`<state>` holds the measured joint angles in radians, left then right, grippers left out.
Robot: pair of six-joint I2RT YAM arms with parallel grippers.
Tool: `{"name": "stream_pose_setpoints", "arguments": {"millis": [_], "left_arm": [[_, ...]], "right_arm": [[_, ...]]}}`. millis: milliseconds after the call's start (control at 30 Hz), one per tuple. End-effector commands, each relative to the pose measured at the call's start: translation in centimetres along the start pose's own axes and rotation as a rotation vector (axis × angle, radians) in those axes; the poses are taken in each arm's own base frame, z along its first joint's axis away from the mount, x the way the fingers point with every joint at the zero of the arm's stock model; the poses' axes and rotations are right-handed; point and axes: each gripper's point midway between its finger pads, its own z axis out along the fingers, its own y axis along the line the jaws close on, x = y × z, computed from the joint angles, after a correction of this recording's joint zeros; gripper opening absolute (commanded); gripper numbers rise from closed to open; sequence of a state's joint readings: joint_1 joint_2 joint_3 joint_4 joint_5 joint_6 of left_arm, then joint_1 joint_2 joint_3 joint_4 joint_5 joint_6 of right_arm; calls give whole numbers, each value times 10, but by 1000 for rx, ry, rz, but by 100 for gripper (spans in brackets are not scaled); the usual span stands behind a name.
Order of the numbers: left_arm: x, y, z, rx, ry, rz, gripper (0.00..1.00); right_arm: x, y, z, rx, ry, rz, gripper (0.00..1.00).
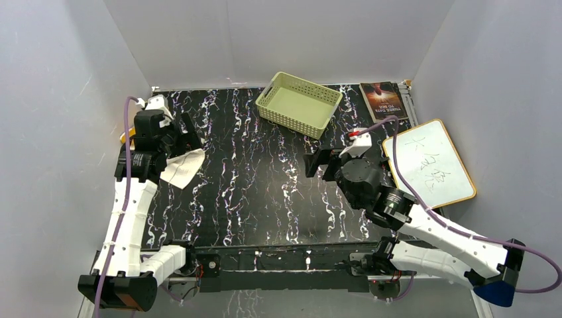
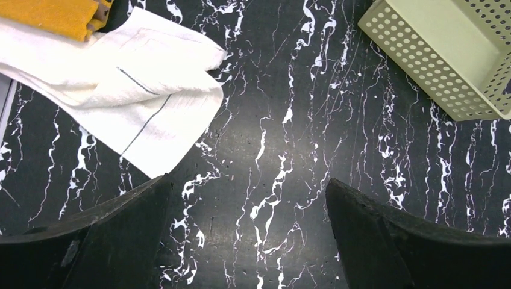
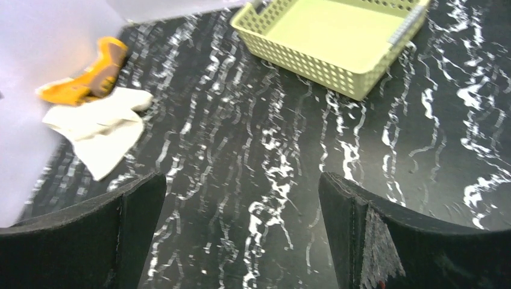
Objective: Roll the towels
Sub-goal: Move the bin to the center of the board.
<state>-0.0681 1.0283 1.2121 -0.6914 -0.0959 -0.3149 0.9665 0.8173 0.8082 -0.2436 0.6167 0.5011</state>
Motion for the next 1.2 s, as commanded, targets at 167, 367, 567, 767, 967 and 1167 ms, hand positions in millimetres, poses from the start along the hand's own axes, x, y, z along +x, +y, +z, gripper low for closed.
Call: {"name": "stream_pose_setpoints", "arguments": {"millis": [167, 367, 567, 767, 967, 1167], "left_arm": [[9, -14, 14, 97, 58, 86, 98], [57, 22, 95, -130, 230, 65, 98], [65, 31, 155, -215, 232, 5, 98], [70, 51, 188, -354, 230, -17, 98], [100, 59, 226, -382, 289, -14, 74], [149, 23, 245, -166, 437, -76, 0]], "right_arm": [[3, -21, -7, 26, -20, -182, 98], [13, -6, -6, -94, -53, -150, 98], [37, 4, 2, -128, 57, -199, 98], [43, 3, 26, -106, 12, -202, 98], [36, -27, 127, -36, 122, -217, 98], [70, -45, 238, -92, 410, -684, 94]]}}
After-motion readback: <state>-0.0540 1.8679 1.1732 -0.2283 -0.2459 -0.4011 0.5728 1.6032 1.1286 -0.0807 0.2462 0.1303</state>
